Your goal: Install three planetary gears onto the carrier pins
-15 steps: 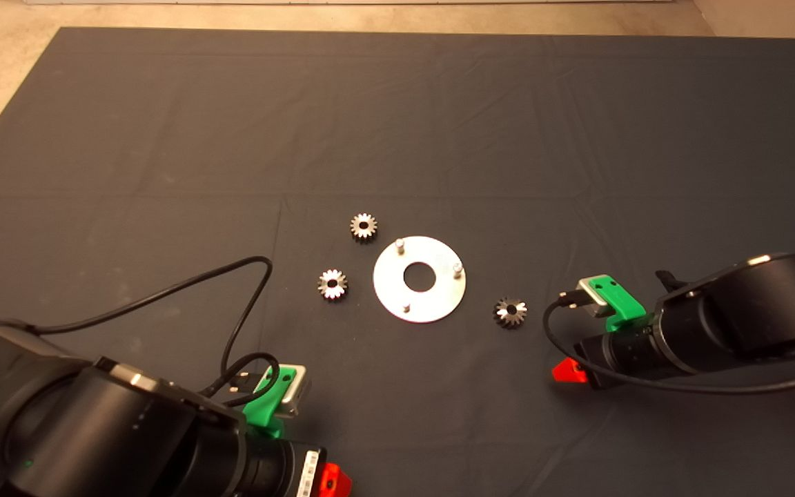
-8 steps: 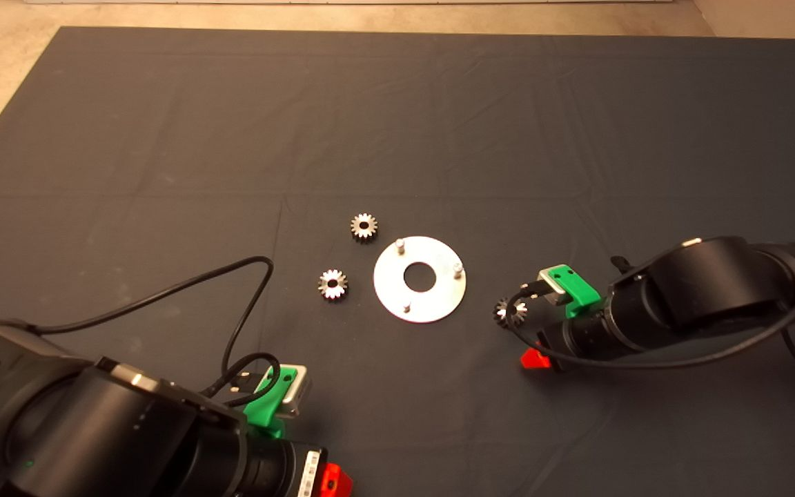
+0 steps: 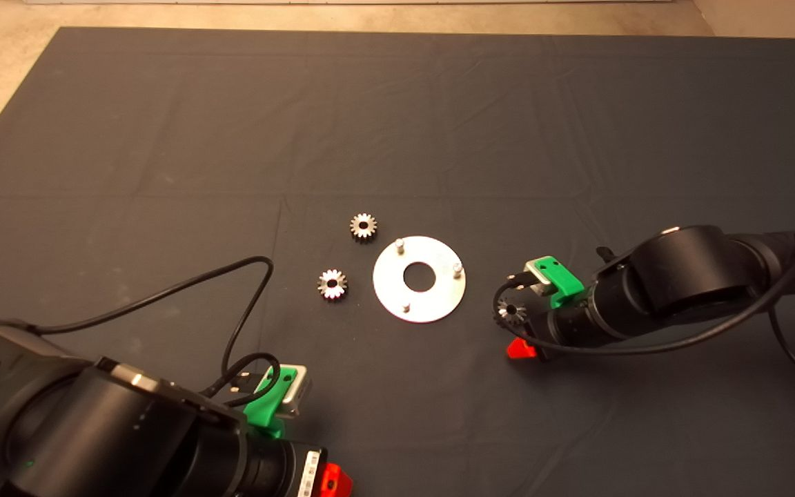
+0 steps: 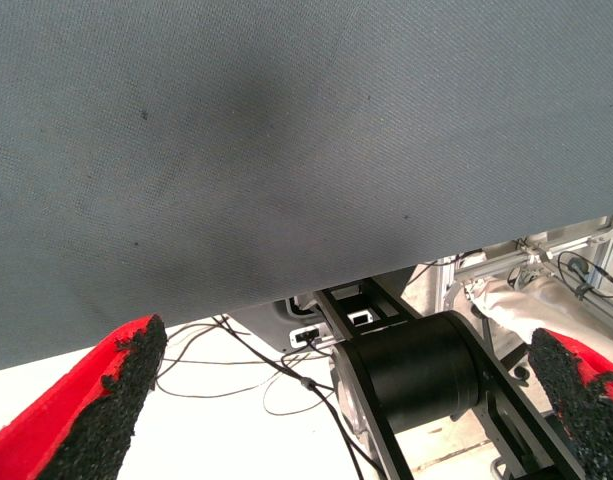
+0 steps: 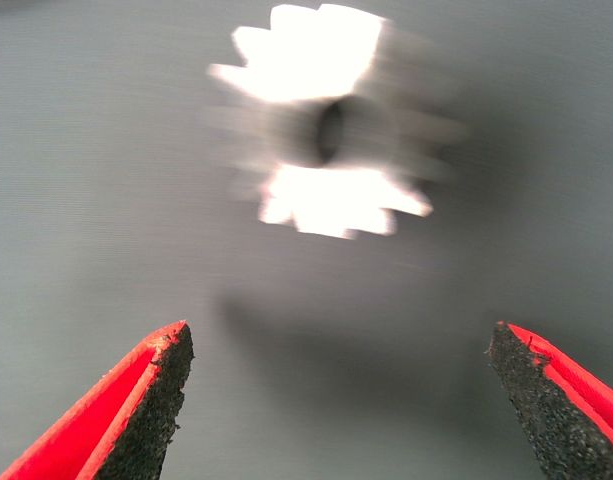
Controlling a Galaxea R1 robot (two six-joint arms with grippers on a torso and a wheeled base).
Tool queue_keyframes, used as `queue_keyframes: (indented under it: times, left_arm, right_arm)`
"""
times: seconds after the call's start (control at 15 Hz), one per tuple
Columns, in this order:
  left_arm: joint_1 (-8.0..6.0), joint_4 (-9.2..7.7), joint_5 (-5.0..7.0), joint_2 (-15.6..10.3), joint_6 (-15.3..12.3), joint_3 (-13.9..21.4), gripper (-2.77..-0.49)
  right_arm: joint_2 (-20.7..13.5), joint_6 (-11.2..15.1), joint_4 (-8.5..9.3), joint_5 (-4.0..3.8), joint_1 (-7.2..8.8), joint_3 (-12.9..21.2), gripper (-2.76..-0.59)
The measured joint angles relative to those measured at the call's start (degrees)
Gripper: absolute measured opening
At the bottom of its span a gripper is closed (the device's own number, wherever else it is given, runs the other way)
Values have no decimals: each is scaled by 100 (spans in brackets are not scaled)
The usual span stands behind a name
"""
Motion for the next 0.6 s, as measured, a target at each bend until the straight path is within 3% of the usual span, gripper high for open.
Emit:
queue_keyframes:
  times: [0.07,0.13,0.33,0.6]
  left_arm:
    - [0,0,2,-2,0,0,-64]
    - [0,0,5,-2,-2,0,-64]
    - [0,0,2,-2,-2,0,-64]
    - [0,0,2,-2,-2,0,-64]
  right_arm:
    - [69,0,0,126,49,-2,-115]
    - [100,-12,2,166,125,-40,-115]
    - [96,-82,-16,138,308,-306,-115]
    - [112,-169,-22,141,318,-323,-115]
